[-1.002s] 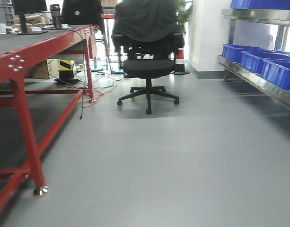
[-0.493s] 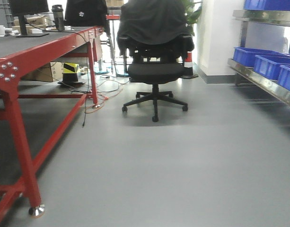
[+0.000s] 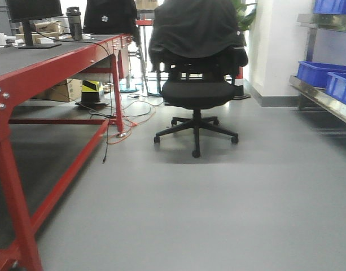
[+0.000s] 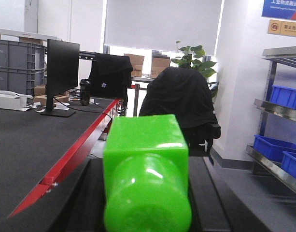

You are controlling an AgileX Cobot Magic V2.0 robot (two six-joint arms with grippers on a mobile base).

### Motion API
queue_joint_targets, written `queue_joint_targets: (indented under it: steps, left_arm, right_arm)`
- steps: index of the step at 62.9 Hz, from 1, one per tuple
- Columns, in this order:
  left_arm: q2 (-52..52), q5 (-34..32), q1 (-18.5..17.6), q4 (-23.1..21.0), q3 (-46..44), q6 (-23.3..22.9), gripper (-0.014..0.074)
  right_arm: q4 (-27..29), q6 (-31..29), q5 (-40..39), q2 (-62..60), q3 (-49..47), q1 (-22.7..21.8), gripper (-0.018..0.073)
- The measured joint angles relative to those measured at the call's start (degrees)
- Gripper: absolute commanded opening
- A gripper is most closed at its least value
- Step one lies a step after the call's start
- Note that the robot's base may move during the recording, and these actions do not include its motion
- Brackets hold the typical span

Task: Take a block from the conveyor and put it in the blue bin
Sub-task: 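Drive the base away from the conveyor to the shelf of blue bins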

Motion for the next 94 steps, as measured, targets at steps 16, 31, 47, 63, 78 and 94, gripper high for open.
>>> queue_joint_targets:
  steps: [16,31,47,63,78,94]
  left_arm:
    - [0.00,0.00,0.00,0.00,0.00,0.00,-0.0111]
    - [0.00,0.00,0.00,0.00,0.00,0.00,-0.0111]
    - [0.00,0.00,0.00,0.00,0.00,0.00,-0.0111]
    - [0.00,0.00,0.00,0.00,0.00,0.00,-0.0111]
    - [0.00,0.00,0.00,0.00,0.00,0.00,-0.0111]
    - [0.00,0.00,0.00,0.00,0.00,0.00,-0.0111]
  right_arm:
    - [0.00,0.00,0.00,0.00,0.00,0.00,-0.0162]
    - [0.00,0.00,0.00,0.00,0.00,0.00,-0.0162]
    - [0.00,0.00,0.00,0.00,0.00,0.00,-0.0162]
    - [0.00,0.00,0.00,0.00,0.00,0.00,-0.0162]
    - [0.00,0.00,0.00,0.00,0.00,0.00,-0.0162]
    - [0.00,0.00,0.00,0.00,0.00,0.00,-0.0162]
